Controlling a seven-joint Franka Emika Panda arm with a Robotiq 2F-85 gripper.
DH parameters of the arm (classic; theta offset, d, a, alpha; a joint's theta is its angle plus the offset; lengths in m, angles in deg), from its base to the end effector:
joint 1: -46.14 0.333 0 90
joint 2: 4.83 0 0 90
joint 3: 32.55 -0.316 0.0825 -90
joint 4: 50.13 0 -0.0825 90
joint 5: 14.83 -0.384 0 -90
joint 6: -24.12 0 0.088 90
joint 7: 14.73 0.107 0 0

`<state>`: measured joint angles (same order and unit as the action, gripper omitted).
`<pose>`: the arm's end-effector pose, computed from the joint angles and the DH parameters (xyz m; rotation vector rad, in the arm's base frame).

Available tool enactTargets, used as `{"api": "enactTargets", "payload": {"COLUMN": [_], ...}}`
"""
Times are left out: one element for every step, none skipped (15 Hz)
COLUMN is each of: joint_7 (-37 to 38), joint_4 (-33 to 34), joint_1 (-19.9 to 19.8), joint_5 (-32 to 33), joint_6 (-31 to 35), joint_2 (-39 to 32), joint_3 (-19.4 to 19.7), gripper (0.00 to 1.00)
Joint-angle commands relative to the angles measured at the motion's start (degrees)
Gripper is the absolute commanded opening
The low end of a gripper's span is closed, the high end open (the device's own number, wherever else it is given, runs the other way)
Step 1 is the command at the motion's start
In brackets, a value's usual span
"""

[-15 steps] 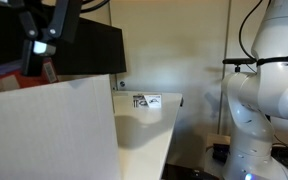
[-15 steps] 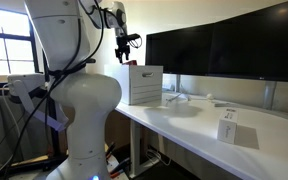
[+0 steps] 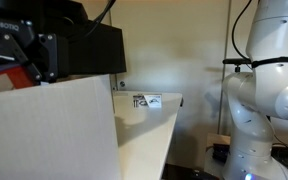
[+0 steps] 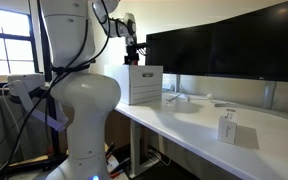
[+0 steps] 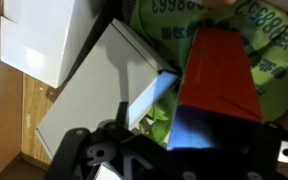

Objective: Remove the boxes from the storage box

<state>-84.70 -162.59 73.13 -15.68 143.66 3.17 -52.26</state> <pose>0.3667 0.4031 0.5563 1.5968 2.5811 0.3711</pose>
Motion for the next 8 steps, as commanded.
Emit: {"api": "enactTargets", "payload": {"joint_7": [-2.6, -2.5, -2.3, -1.8, -1.4, -1.2, -0.9, -0.6], "joint_4": [1.3, 1.4, 1.6, 1.5, 1.5, 1.5, 1.5, 1.3], "joint_1": [-0.8, -0.8, -0.7, -0.7, -0.7, -0.6, -0.5, -0.4], "joint_5": [-0.2, -0.5, -0.6, -0.4, -0.2, -0.2, -0.1, 0.0], "joint_6": [-1.4, -1.5, -1.7, -1.6, -1.8, -2.0, -2.4, -2.6], "joint_2": [-0.8, -0.5, -0.2, 0.2, 0.4, 0.6, 0.8, 1.1], "joint_3": [-0.7, -0.7, -0.8, -0.9, -1.1, -1.3, -1.5, -1.7], "gripper": [0.73, 0.67, 0.59, 0.53, 0.45, 0.4, 0.34, 0.28]}}
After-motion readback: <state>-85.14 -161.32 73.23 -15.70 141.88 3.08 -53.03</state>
